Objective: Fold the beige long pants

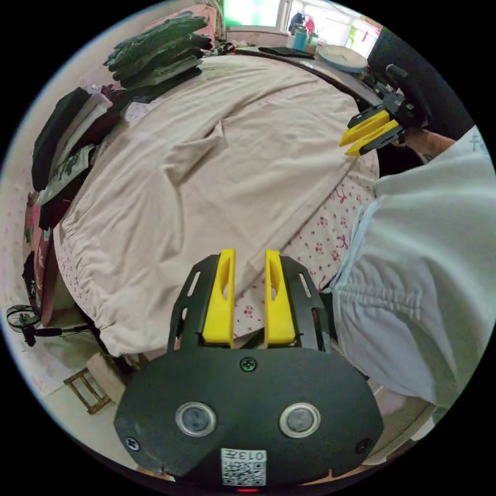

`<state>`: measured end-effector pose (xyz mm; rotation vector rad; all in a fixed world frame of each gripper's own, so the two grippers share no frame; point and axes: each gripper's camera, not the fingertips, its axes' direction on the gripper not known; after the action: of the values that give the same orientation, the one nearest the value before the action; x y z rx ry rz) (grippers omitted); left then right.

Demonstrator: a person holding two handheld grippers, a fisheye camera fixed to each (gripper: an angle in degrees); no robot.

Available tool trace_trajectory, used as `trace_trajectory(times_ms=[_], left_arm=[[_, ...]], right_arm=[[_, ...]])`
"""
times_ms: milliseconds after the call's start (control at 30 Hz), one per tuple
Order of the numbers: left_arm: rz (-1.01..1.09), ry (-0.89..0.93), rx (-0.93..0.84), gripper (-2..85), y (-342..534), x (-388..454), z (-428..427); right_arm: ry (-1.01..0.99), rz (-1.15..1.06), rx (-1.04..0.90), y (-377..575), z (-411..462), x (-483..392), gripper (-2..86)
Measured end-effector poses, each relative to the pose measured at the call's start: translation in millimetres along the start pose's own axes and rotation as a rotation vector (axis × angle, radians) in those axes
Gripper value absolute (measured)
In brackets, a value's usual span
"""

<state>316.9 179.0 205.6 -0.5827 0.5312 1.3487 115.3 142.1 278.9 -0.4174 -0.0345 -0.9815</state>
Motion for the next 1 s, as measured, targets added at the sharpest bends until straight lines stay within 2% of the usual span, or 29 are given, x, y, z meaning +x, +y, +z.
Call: trace_trajectory(times_ms=[233,567,767,1000], left_arm=[[0.110,-0.079,-0.083,9.3,-21.5,27.3,26.7],[0.132,-0.021,-0.131,1.6,-42.3,8.1,35.7],[0.147,0.020,-0.121,0.6,-44.7,-5.2,17.3],[0.189,0.048,-0.079,0.4,-38.2,-2.6,-28.1]], right_arm=[[0.131,-0.130,-0.058,26.6,31.4,-36.7,8.9],[0.110,-0.208,-0.068,63.7,39.7,-48.1,9.0],[0.082,-0.091,-0.045,78.7,32.9,-31.2,2.8],[-0.023,-0.047,0.076,115.3,-12.9,-23.0,1.7]])
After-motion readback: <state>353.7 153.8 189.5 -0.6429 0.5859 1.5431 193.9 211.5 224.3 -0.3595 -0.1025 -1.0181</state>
